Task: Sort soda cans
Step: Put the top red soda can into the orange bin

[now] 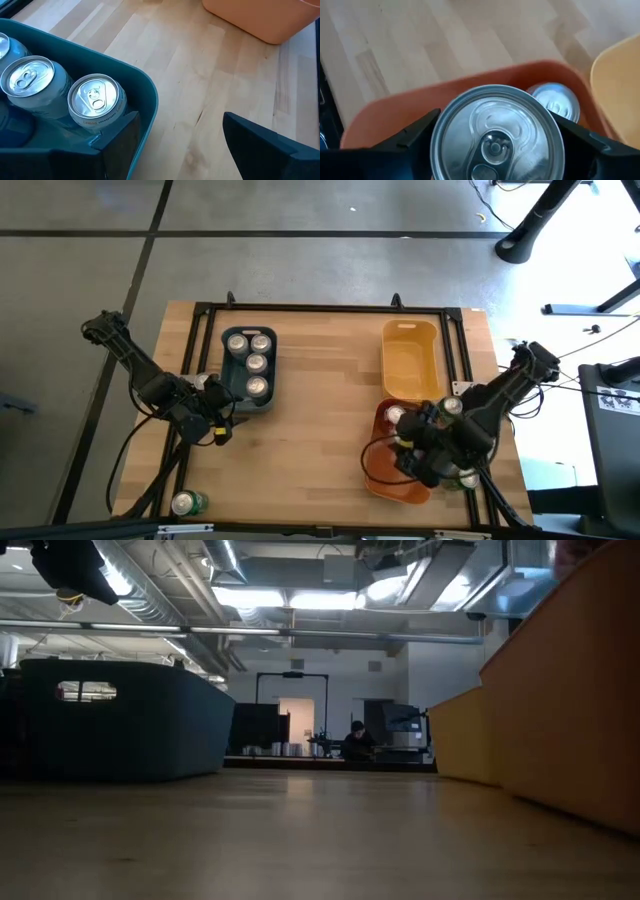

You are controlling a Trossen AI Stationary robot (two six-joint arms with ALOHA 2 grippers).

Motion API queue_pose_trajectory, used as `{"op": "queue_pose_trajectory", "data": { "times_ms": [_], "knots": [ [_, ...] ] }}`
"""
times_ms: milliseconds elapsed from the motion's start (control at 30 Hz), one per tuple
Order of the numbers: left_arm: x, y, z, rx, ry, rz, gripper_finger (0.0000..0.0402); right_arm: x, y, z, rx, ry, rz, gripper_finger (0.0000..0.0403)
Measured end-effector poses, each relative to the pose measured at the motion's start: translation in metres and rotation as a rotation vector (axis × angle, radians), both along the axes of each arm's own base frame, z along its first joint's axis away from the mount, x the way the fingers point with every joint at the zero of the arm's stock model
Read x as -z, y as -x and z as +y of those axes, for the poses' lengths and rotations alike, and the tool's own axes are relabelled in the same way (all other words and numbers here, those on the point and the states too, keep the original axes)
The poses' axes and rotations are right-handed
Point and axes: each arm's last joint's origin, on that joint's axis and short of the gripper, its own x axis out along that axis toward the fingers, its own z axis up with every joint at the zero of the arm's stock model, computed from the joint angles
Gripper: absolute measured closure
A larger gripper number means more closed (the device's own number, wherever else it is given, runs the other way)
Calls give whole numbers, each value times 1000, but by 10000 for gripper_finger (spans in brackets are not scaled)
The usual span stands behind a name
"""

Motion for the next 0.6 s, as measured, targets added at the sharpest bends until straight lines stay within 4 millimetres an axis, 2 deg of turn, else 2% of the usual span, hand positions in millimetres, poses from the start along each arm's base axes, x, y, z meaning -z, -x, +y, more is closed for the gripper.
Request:
{"op": "queue_pose_trajectory", "data": {
  "times_ms": [267,433,600],
  "knots": [
    [0,0,0,-2,2,-1,125,22,22,19,47,-41,-14,112],
    [0,0,0,-8,9,-3,125,46,36,27,92,-69,-40,112],
    [0,0,0,-14,16,-5,125,71,47,27,148,-68,-51,112]
  ]
}}
